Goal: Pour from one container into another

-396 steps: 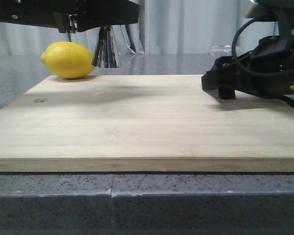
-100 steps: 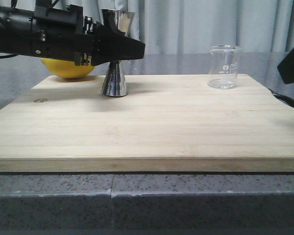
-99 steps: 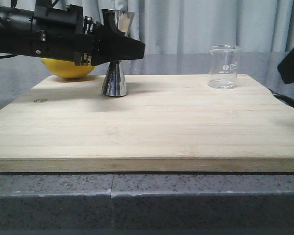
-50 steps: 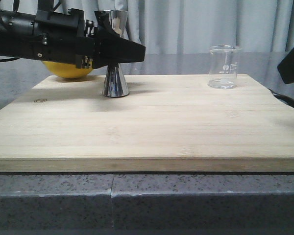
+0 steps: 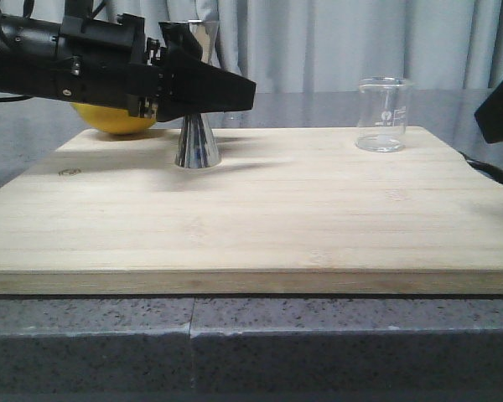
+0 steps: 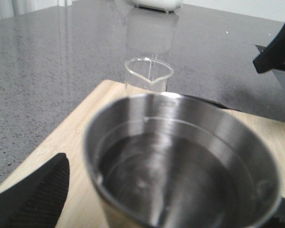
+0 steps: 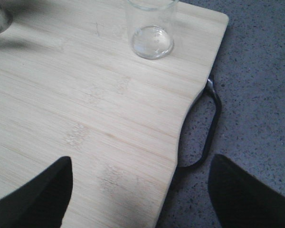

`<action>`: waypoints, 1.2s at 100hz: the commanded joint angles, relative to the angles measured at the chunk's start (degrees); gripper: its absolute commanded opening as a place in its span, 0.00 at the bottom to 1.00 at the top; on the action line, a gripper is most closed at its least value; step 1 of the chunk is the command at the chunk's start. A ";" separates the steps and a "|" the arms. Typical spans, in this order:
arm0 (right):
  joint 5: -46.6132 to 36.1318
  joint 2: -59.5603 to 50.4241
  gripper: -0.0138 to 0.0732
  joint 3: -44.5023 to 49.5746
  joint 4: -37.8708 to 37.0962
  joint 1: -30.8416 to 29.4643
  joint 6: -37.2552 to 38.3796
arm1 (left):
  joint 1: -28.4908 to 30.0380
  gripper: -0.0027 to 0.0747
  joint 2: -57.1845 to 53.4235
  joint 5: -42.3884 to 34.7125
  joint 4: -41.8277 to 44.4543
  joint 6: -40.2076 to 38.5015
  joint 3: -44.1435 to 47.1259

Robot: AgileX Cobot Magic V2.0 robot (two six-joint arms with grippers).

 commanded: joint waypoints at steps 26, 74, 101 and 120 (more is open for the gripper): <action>-4.10 -0.86 0.77 -1.99 -0.66 -0.48 -0.08 | -0.37 0.78 -12.33 -8.61 13.87 -12.69 -1.76; 6.64 -0.86 0.77 -5.84 -0.66 -0.48 -0.08 | -0.37 0.78 -26.15 -13.79 57.76 -59.96 -6.43; 17.86 -0.98 0.77 -12.34 -2.27 -0.89 0.88 | -0.37 0.78 -37.43 -9.74 80.30 -89.36 -6.83; 19.44 -3.37 0.77 -12.90 -3.14 -4.99 4.48 | -0.37 0.78 -45.04 -6.72 90.19 -104.88 -5.85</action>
